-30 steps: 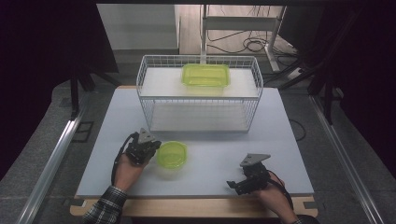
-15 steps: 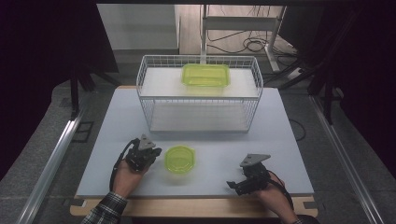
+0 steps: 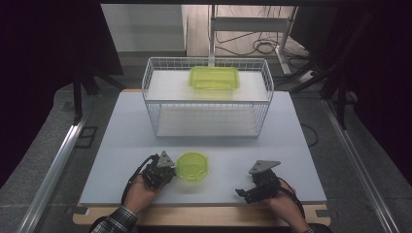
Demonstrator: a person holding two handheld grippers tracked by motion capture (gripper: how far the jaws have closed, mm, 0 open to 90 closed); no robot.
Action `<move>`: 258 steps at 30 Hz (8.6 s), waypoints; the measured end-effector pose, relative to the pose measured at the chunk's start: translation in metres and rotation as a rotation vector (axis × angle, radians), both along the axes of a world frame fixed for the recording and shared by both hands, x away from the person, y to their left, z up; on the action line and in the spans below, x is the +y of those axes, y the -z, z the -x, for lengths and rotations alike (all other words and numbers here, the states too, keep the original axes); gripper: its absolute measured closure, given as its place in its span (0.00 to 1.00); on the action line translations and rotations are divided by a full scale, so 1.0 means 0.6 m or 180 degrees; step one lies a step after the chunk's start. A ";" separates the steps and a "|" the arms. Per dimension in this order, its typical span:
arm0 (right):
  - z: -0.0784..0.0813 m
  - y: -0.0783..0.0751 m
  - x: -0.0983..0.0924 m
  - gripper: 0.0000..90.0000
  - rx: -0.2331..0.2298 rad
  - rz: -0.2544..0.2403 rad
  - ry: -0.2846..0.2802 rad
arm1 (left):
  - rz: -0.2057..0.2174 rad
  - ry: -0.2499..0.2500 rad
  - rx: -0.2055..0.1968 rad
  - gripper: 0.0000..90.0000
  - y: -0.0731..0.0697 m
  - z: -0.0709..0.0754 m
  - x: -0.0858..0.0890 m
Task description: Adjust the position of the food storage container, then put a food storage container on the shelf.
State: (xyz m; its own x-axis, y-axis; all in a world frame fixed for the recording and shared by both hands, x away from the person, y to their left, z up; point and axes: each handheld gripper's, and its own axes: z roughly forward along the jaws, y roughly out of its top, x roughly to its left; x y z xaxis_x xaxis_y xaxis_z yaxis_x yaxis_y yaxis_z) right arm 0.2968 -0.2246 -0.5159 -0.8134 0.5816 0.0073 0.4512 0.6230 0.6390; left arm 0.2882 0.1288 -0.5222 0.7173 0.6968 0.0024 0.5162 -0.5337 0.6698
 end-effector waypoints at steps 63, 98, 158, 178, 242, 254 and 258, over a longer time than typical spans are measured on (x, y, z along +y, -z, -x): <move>-0.001 -0.009 -0.005 0.04 -0.0158 -0.0381 0.0013 | 0.0062 -0.0147 -0.0462 0.02 0.001 0.099 0.027; -0.086 -0.073 0.057 0.35 0.0440 -0.0969 0.0225 | 0.0005 -0.0085 -0.0418 0.03 0.007 0.097 0.019; -0.137 -0.107 0.054 0.90 0.1433 -0.1800 0.0123 | -0.0111 -0.0053 -0.0434 0.03 0.010 0.098 0.015; -0.149 -0.199 0.032 0.90 0.1265 -0.2090 0.0279 | -0.0078 -0.0066 -0.0473 0.03 0.008 0.099 0.017; -0.284 -0.419 0.076 0.90 0.0387 -0.2392 0.1066 | 0.0211 0.0052 -0.0537 0.02 0.001 0.101 0.023; -0.304 -0.405 0.092 0.90 0.0418 -0.2358 0.1205 | 0.0186 0.0075 -0.0549 0.02 0.001 0.102 0.020; -0.304 -0.405 0.094 0.89 0.0343 -0.2348 0.1263 | 0.0171 0.0081 -0.0545 0.02 0.002 0.102 0.020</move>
State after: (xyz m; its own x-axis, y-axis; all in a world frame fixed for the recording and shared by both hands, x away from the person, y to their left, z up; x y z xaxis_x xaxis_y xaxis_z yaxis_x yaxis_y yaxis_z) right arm 0.4792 -0.1685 -0.2728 -0.5227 0.6399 0.5633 0.6304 -0.1546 0.7607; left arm 0.2270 0.1406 -0.5232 0.7270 0.6808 0.0893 0.3790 -0.5064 0.7746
